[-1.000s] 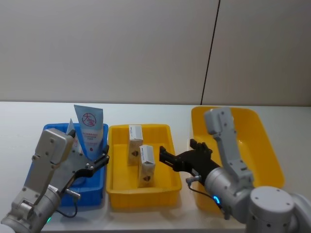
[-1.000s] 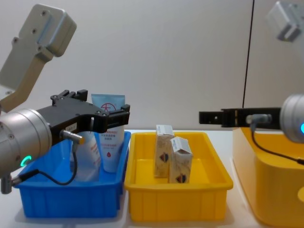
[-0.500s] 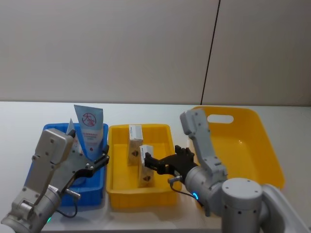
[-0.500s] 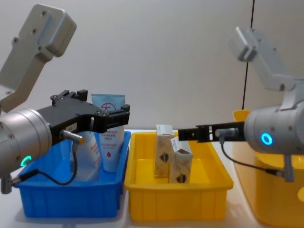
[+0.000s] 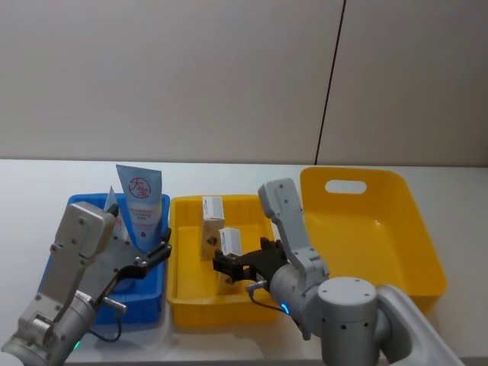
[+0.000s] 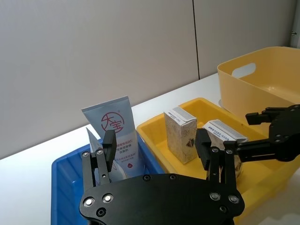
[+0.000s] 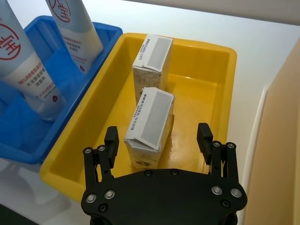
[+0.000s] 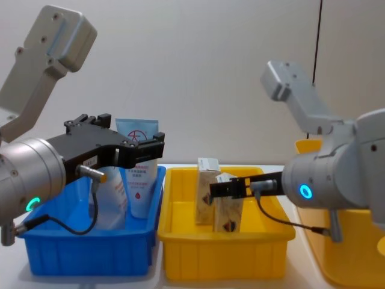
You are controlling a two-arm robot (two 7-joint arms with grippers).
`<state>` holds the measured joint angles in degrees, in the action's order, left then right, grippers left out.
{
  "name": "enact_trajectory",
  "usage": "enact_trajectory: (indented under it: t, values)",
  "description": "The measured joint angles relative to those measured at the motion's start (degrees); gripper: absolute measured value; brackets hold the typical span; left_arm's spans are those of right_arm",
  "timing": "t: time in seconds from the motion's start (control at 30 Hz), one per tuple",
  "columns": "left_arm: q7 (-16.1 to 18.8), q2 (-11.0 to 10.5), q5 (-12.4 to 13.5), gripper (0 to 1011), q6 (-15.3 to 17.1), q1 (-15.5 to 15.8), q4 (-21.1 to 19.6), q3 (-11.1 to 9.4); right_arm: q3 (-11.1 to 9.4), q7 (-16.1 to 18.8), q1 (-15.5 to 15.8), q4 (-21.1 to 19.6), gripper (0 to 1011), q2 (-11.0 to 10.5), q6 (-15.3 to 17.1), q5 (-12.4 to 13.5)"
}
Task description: Bimanual collaborative sorting of washing and personal care products
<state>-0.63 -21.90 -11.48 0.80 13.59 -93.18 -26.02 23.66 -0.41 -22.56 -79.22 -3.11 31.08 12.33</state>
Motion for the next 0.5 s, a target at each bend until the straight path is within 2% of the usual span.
enact_trajectory:
  t: [0.5]
  values:
    - [0.0, 0.0, 0.0, 1001, 0.0, 0.0, 0.0, 0.0, 1.0, 0.3, -2.8, 5.9, 1002, 2.3, -0.8, -1.3]
